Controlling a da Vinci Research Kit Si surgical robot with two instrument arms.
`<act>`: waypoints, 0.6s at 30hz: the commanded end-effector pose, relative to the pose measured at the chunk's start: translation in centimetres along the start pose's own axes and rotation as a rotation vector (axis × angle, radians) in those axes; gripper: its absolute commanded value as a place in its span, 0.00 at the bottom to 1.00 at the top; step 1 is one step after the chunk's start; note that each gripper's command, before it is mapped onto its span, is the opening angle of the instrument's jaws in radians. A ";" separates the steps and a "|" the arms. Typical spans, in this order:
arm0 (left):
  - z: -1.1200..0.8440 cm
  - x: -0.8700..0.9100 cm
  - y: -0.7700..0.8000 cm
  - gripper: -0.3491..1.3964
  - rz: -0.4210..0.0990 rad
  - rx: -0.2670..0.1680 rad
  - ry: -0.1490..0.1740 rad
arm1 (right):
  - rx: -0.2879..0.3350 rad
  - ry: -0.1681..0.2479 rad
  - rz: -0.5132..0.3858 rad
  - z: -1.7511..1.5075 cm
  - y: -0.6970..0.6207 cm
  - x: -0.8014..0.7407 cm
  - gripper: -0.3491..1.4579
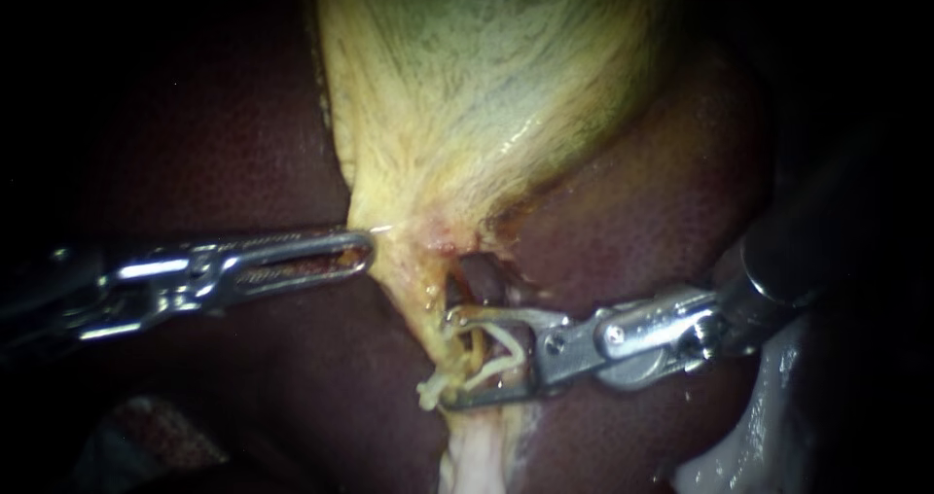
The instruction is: Clipping second clip left tube
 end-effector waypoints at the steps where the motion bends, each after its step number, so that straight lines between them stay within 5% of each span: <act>1: 0.00 0.00 -0.01 0.00 0.000 0.000 0.000 | -0.001 -0.005 0.004 0.02 0.00 0.00 0.50; 18: 0.00 -0.06 -0.07 0.00 -0.004 -0.002 0.000 | -0.018 -0.029 0.007 0.40 -0.15 0.07 0.51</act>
